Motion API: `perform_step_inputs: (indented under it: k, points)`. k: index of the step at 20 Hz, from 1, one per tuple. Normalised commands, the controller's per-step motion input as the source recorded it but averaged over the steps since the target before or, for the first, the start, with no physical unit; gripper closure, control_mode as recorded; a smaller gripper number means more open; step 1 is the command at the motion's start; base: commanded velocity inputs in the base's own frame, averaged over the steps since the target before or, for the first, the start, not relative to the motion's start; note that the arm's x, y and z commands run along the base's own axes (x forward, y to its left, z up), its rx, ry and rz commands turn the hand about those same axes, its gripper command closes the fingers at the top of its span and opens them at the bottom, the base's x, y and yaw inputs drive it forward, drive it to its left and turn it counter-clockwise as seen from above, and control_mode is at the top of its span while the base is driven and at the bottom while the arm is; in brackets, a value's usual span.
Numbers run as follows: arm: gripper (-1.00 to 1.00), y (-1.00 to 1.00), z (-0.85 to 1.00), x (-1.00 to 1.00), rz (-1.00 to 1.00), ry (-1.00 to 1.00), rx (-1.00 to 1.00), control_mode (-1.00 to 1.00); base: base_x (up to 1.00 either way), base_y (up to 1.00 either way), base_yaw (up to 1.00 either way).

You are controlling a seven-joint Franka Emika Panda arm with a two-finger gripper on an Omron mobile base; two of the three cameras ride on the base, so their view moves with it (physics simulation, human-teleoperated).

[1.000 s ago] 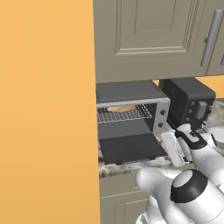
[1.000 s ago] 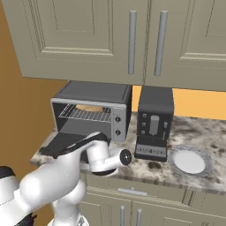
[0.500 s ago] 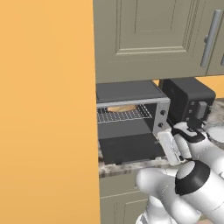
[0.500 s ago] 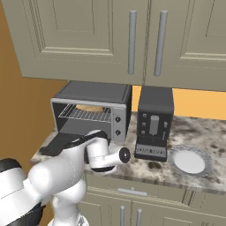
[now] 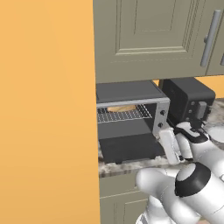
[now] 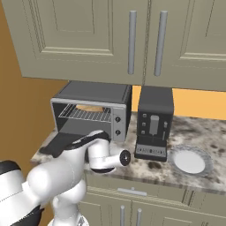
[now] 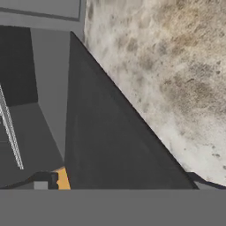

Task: Pull the toaster oven rack outwards. Pick up the baguette from the plate and place it on the toaster oven rack. Close the toaster oven door fully and set the temperature to the lowest setting.

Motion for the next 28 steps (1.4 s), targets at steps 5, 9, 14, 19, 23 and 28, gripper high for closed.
perform_step_inputs:
  k: [5,9,14,19,23,28]
  points:
    - [-1.00,0.31,0.61,0.42,0.00,-0.33,0.04,-1.00,0.00,0.00,0.00]
    - [-1.00,0.28,0.60,0.58,-0.01,-0.32,0.03,-1.00,0.00,0.00,0.00]
    - [-1.00,0.21,0.56,0.69,-0.01,-0.27,0.01,-1.00,0.00,0.00,0.00]
    - [-1.00,0.18,0.48,0.65,-0.01,-0.24,0.01,-1.00,0.00,0.00,0.00]
    - [-1.00,0.20,0.52,0.56,-0.01,-0.29,0.02,-1.00,0.00,0.00,0.00]
    - [-1.00,0.35,0.45,0.33,-0.05,-0.44,0.04,-1.00,0.00,0.00,0.00]
